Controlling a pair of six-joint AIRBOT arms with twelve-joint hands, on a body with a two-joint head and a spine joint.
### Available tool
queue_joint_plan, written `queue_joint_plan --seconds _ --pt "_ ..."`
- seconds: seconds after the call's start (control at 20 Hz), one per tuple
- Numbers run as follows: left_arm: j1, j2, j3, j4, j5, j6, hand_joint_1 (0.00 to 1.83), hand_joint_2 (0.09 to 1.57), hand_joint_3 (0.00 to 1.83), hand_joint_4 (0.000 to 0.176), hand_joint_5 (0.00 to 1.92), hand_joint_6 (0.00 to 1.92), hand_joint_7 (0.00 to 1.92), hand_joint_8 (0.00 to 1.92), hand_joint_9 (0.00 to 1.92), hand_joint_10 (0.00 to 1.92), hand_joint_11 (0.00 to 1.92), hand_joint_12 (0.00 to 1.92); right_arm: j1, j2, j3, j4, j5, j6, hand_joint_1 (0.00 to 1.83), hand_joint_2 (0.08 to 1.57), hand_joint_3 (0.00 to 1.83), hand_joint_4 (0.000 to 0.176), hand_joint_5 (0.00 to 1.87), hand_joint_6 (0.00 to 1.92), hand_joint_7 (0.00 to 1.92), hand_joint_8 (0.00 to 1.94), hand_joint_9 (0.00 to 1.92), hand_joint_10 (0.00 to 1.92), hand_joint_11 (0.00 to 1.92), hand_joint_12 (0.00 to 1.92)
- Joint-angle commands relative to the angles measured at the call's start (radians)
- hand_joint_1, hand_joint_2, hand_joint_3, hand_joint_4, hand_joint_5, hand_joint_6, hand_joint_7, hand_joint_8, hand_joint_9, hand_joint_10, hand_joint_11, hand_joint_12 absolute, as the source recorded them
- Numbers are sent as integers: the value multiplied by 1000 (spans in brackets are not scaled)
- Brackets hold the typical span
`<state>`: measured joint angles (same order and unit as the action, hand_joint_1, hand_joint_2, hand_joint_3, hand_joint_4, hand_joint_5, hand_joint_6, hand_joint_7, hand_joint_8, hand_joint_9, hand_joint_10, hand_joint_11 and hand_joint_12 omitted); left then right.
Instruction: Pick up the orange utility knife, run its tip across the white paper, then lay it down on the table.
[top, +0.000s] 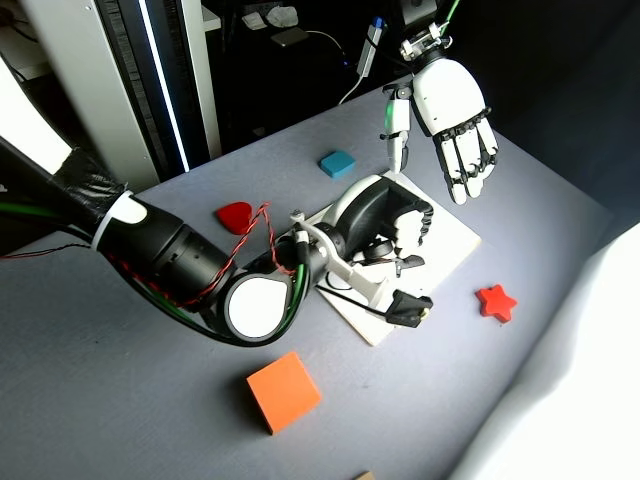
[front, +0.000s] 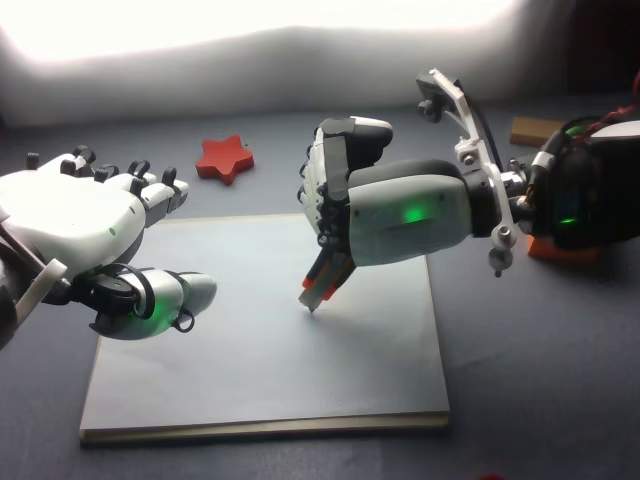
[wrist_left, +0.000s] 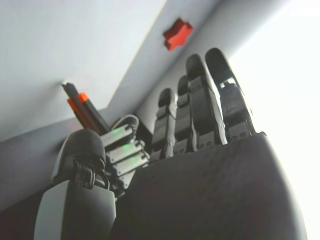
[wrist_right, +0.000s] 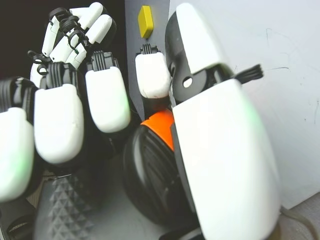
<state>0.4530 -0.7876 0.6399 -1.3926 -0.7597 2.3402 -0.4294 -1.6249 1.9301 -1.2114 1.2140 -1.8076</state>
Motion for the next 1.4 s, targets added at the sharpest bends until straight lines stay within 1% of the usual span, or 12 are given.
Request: queue_joint_plan --seconds 0.0,0.15,0.4,0.5,0.55,0.65,0.8,0.9,0.95,1.15,1.2,1.35 --pt "-7 5 5 59 -55 3 116 1287 0 44 120 5 151 6 309 7 0 960 -1 11 0 74 73 -14 751 1502 2 176 1293 1921 1487 1941 1587 1921 1673 1921" --pt "-5 5 5 59 -55 3 83 1297 2 44 96 1 130 2 285 4 0 888 2 13 0 99 71 -7 761 1488 0 176 1290 1921 1481 1941 1584 1921 1668 1921" --pt "-4 6 5 59 -55 3 108 1291 0 42 112 4 147 4 308 8 0 952 27 16 -3 167 97 8 748 1493 0 176 1295 1921 1495 1941 1599 1921 1684 1921" --pt "-3 6 5 59 -55 3 102 1299 1 47 94 1 127 0 277 2 0 870 38 41 -31 214 89 16 748 1495 1 176 1293 1921 1496 1941 1602 1921 1690 1921" --pt "-3 6 5 59 -55 3 76 1306 2 42 94 1 133 2 282 4 0 907 40 60 -55 248 79 33 753 1489 0 176 1295 1921 1492 1941 1599 1921 1686 1921" --pt "-2 6 4 60 -55 4 70 1307 1 41 91 0 129 0 282 3 0 895 17 169 -203 416 -4 71 754 1488 0 176 1296 1921 1491 1941 1597 1921 1684 1921" --pt "-1 6 4 60 -55 4 86 1294 0 48 95 0 142 2 299 6 0 920 -41 319 -418 641 -137 107 768 1487 0 176 1292 1921 1481 1941 1584 1921 1671 1921" --pt "-1 6 4 60 -55 4 84 1296 0 46 93 0 138 1 296 3 0 900 -74 415 -533 713 -182 150 776 1486 0 176 1290 1921 1479 1941 1582 1921 1668 1921" --pt "0 6 4 60 -54 4 78 1299 1 51 83 0 129 0 294 2 0 880 -95 466 -583 740 -204 186 775 1484 0 176 1290 1921 1479 1941 1582 1921 1667 1921" --pt "1 6 4 60 -54 4 102 1293 0 45 109 5 152 4 308 5 0 907 -141 572 -706 909 -291 237 763 1490 1 176 1294 1921 1481 1941 1575 1921 1659 1921" --pt "1 6 4 60 -54 4 95 1297 1 44 100 3 137 3 285 6 0 829 -152 589 -718 915 -301 251 757 1490 1 176 1295 1921 1488 1941 1584 1921 1664 1921" --pt "2 7 4 60 -53 4 83 1302 2 48 91 0 147 3 285 6 0 868 -217 635 -747 955 -304 264 716 1504 6 176 1296 1921 1493 1941 1591 1921 1669 1921"
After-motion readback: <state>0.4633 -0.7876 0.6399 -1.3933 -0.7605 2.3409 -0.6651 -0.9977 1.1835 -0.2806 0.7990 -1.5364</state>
